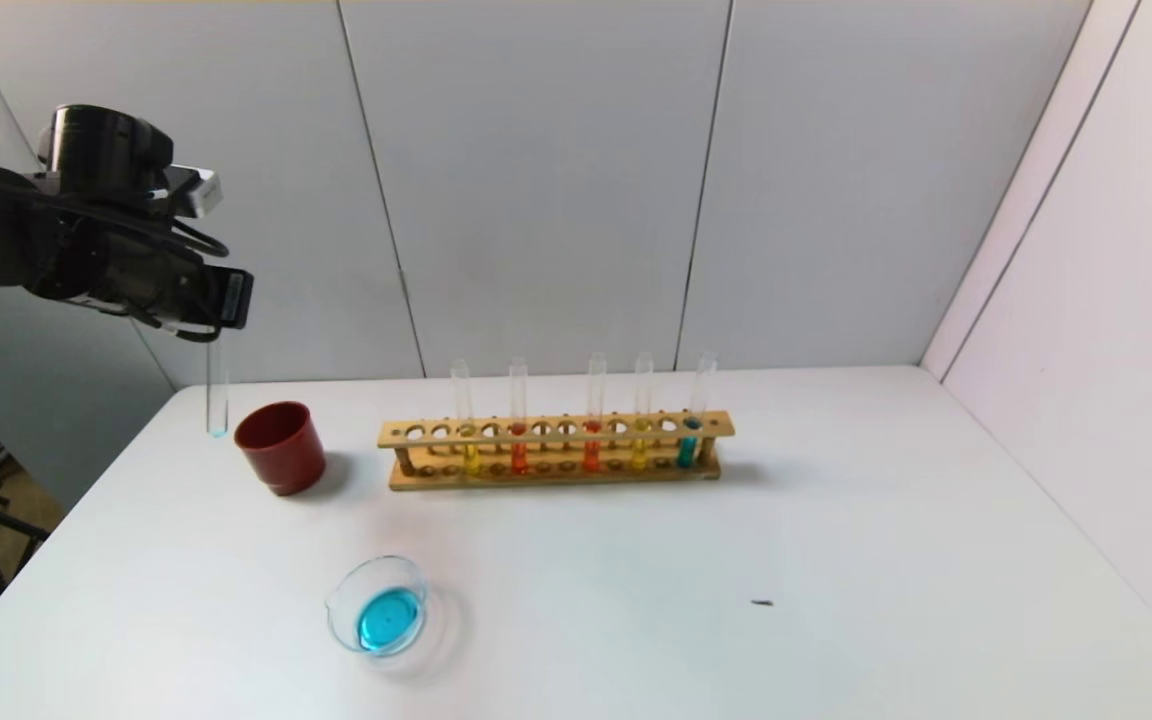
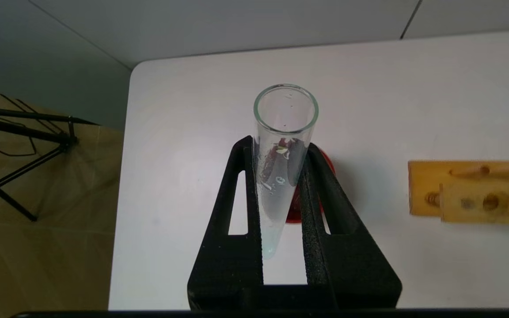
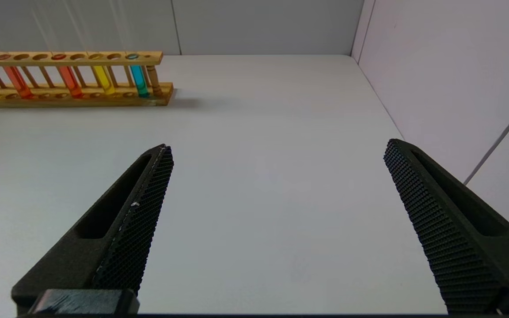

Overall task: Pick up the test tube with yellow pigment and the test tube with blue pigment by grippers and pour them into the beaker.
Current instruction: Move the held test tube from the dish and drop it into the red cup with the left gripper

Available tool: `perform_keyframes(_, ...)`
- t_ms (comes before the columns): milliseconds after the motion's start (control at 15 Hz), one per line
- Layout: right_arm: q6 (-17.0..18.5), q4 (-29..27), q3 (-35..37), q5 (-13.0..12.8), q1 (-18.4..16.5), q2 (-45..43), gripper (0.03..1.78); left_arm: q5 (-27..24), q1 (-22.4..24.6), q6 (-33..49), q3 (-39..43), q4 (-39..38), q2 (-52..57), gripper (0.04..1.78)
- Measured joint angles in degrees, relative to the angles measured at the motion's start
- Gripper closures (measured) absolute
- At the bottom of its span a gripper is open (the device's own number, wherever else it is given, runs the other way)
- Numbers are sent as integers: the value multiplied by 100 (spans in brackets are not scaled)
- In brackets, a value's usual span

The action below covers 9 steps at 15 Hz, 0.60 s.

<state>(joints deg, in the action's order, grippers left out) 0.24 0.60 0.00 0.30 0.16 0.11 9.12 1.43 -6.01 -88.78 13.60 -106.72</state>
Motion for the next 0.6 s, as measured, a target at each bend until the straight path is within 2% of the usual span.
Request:
perform_keyframes(200, 5, -2, 0, 0, 0, 0, 7, 102, -61, 262, -74, -551, -271, 152)
perform_keyframes(600, 2, 0, 0, 5, 0, 0, 7, 102, -140, 472, -49, -805, -491, 152)
